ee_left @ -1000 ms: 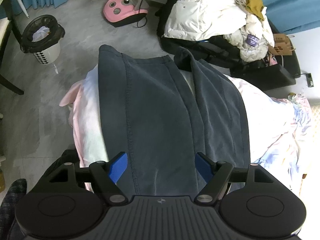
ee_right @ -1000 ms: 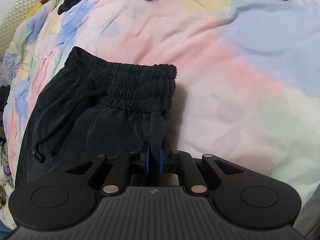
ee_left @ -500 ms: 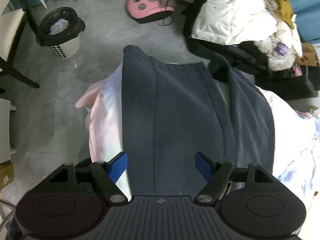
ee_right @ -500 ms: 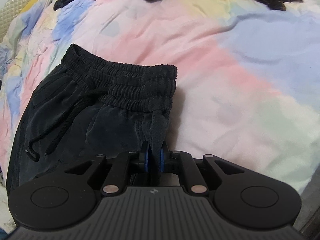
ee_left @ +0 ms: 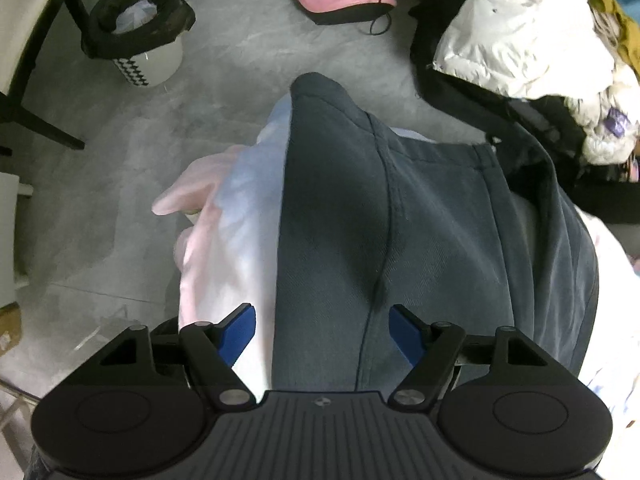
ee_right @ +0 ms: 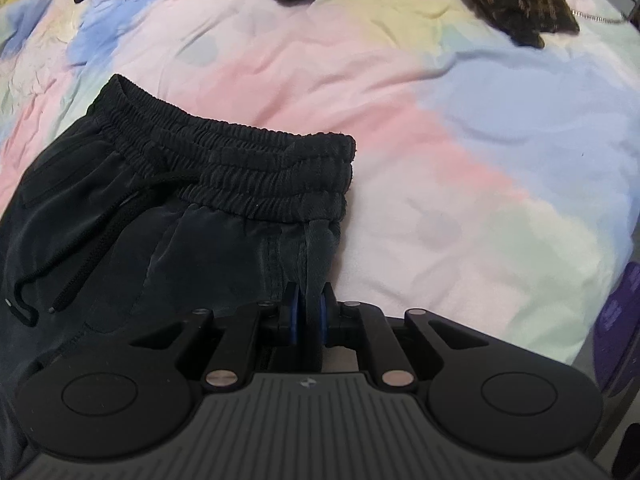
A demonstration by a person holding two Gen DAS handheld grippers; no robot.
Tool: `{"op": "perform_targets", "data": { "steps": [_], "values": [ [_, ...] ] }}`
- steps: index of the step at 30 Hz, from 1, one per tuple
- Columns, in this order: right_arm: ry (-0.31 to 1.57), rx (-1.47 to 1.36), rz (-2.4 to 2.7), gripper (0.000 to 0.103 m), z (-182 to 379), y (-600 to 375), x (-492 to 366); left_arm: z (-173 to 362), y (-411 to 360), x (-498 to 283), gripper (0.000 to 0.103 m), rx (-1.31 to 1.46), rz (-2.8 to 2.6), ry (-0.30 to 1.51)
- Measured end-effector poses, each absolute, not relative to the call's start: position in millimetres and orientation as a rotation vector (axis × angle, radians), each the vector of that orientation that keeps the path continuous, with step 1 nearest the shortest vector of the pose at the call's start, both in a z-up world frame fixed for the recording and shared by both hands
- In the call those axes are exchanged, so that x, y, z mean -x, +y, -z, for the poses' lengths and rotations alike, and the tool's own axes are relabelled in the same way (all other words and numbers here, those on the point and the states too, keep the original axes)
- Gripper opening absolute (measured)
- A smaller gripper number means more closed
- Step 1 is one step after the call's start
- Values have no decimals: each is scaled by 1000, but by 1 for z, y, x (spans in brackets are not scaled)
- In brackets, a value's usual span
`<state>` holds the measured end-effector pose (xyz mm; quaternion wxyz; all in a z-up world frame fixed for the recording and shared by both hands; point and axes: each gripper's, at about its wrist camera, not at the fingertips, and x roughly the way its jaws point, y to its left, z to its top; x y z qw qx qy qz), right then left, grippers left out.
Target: Fold clothes
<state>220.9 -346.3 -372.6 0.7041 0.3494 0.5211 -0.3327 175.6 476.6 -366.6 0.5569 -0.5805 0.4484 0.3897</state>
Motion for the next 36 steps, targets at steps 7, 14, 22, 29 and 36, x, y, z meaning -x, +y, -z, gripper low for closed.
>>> {"op": "perform_targets", "data": {
  "steps": [7,14,22,29,36],
  "values": [
    [1078,-838,782,10,362,-344,-213,377,491,-158,69,1487,-813,888],
    [1025,-862,803,10,355,-333,-210,380,493,-170,25,1437,-775,942],
    [863,-925,752,4,319,-335,-209,308,485,-188,5,1316,-710,842],
    [780,-997,733,4,308,-349,-184,282,483,-198,5,1287,-672,832],
    [711,-1094,751,4,309,-340,-185,274,494,-233,5,1321,-649,822]
  ]
}}
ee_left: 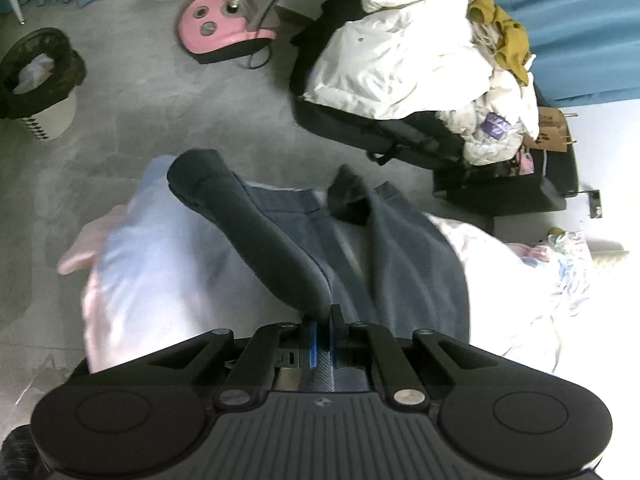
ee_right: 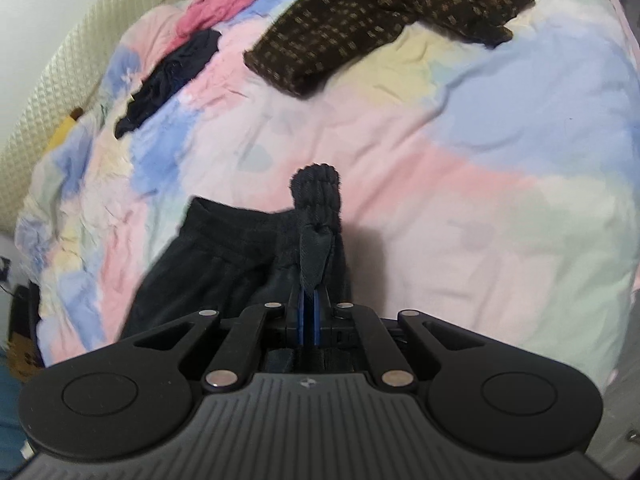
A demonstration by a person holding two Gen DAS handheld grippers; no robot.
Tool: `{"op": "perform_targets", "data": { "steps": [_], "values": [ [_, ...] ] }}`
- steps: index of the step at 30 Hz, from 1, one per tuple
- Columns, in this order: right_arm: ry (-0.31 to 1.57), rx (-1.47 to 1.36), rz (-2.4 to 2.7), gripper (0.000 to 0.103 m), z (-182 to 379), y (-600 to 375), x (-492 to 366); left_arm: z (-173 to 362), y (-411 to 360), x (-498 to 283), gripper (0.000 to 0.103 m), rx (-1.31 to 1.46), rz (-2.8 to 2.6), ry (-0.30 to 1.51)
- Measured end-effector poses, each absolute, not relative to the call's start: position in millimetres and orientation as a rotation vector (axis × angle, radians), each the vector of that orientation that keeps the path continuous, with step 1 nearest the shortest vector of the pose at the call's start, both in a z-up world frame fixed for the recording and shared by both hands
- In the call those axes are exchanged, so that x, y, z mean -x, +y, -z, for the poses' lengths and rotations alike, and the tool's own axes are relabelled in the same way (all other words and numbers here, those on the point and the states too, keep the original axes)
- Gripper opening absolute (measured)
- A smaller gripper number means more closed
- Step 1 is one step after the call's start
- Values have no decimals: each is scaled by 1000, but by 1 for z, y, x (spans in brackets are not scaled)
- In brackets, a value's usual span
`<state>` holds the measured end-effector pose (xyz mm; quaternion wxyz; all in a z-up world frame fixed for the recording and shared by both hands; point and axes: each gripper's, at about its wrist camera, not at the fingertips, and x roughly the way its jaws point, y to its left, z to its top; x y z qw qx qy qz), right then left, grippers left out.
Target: Fold clothes
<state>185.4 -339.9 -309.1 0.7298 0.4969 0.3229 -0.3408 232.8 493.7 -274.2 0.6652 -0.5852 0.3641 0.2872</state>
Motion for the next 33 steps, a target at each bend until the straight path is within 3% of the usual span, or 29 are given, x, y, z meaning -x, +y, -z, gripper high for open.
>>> {"op": "perform_targets", "data": {
  "steps": [7,17,33],
  "values": [
    [568,-1089,727,2,269,-332,-233,253,506,-313,5,1282,-554,805],
    [542,-1032,753,2,243,-317,-299,238,525,-419,5,1261,-462,841],
    [573,-1009,716,1,261,-328,-422,262,529,-547,5,1227,-532,925]
  ]
}}
